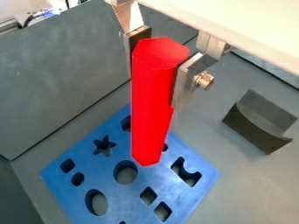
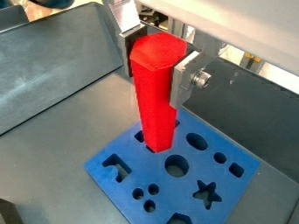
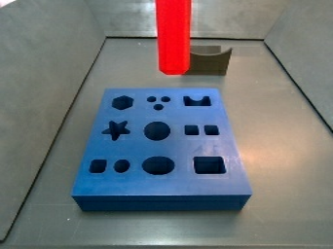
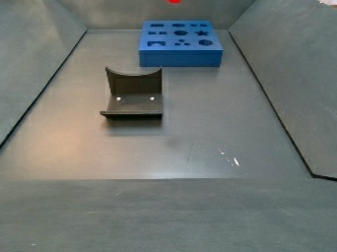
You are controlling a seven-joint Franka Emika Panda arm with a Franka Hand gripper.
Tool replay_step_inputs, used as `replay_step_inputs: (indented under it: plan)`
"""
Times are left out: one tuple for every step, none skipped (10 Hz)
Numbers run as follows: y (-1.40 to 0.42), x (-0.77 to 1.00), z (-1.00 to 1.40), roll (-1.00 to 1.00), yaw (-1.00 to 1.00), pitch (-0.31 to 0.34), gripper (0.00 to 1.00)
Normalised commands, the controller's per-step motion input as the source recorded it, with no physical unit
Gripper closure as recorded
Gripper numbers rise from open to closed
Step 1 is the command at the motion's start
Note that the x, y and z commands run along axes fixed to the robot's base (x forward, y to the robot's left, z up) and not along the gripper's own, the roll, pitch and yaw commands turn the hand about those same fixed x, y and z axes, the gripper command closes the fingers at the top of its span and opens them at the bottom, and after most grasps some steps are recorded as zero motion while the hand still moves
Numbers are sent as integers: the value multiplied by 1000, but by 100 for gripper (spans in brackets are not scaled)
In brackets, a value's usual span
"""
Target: Insert the hexagon object.
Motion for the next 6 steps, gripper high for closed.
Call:
replay_step_inputs:
  plan:
    - [109,-626,-131,27,-229,-107,100]
    - [286,-703,-229,14,-531,-130,100]
    - [291,-691,-240,14,-540,-131,100]
    - [266,-689,-277,43,-560,-120,100]
    - [251,-689,-303,81,-557,-120,100]
    - [203,-666,-409,103,-600,-97,100]
